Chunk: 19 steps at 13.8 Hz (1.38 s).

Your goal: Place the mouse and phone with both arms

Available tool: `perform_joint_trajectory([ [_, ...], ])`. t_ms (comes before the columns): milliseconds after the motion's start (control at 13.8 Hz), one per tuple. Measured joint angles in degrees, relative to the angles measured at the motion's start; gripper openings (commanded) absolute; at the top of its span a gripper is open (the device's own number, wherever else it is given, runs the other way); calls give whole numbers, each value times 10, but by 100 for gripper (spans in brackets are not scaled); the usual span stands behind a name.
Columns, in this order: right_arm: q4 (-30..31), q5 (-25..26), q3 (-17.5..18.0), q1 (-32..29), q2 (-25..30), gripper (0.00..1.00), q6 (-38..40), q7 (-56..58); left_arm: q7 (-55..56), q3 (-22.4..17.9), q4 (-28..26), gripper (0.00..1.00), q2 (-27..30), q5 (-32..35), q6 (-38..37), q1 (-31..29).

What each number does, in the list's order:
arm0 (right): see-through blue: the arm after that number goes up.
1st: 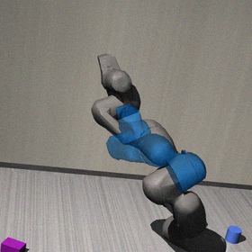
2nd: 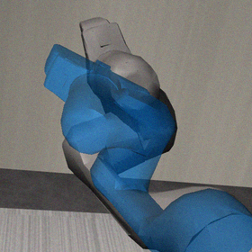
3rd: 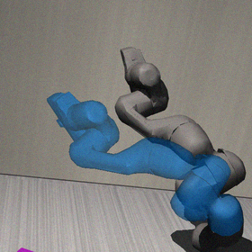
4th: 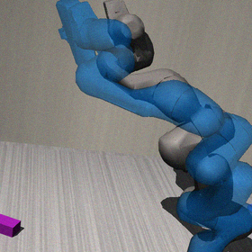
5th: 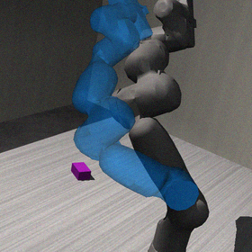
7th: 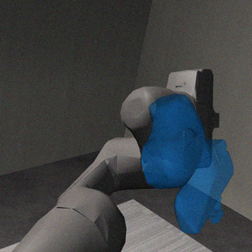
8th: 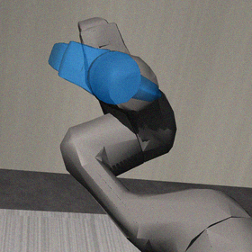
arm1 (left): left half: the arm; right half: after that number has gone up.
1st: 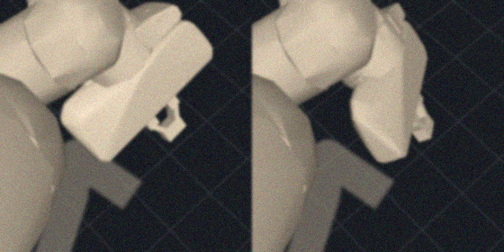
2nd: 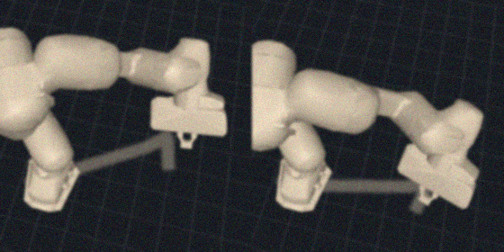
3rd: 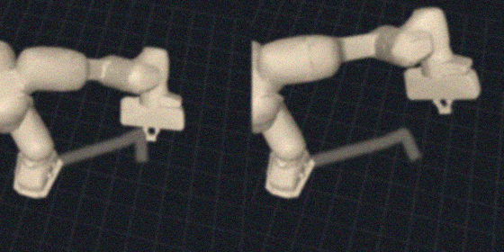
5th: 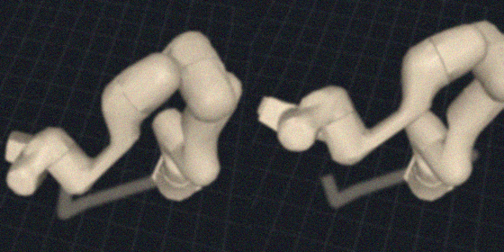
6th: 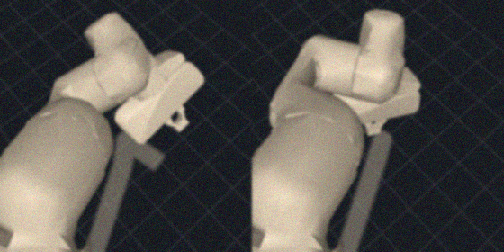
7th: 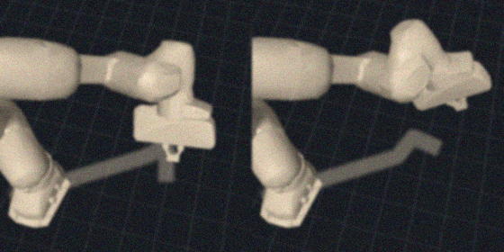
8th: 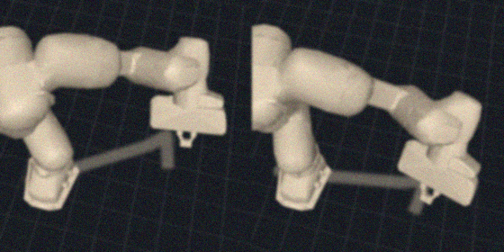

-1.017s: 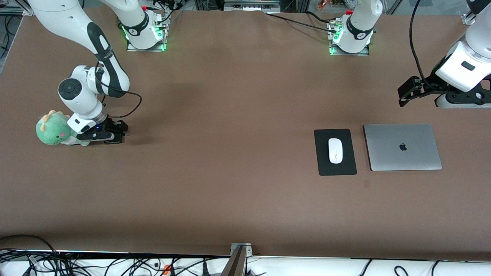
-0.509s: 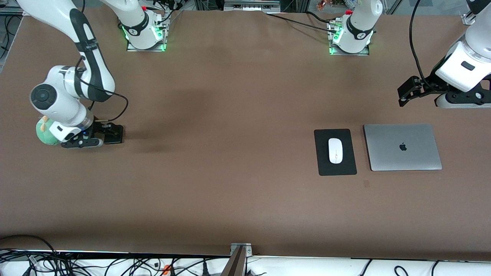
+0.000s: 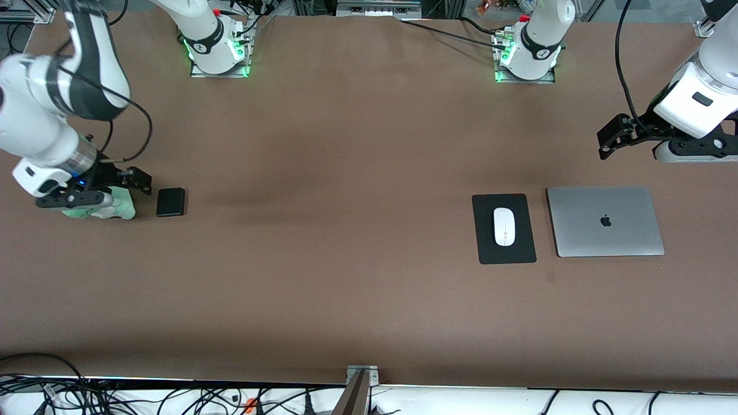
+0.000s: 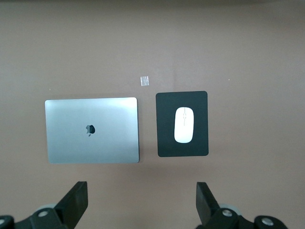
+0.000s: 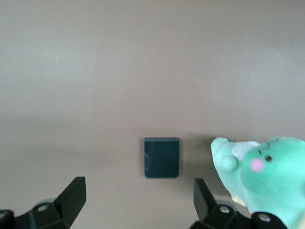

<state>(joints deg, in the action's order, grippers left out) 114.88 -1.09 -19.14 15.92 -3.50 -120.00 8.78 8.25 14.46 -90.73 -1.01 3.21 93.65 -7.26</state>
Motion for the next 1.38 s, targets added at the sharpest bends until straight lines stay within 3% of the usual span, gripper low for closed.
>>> perform_joint_trajectory([
  [363, -63, 0, 11, -8, 58, 100, 133, -17, 0, 0, 0, 100, 0, 0, -2, 0],
  [436, -79, 0, 40, -31, 64, 100, 161, -30, 0, 0, 0, 100, 0, 0, -2, 0],
  [654, -139, 2, 174, -129, 69, 100, 242, -95, 0, 0, 0, 100, 0, 0, -2, 0],
  [799, -148, 7, 213, -147, 69, 100, 263, -127, 0, 0, 0, 100, 0, 0, -2, 0],
  [1380, -181, 11, 211, -165, 69, 100, 311, -134, 0, 0, 0, 100, 0, 0, -2, 0],
])
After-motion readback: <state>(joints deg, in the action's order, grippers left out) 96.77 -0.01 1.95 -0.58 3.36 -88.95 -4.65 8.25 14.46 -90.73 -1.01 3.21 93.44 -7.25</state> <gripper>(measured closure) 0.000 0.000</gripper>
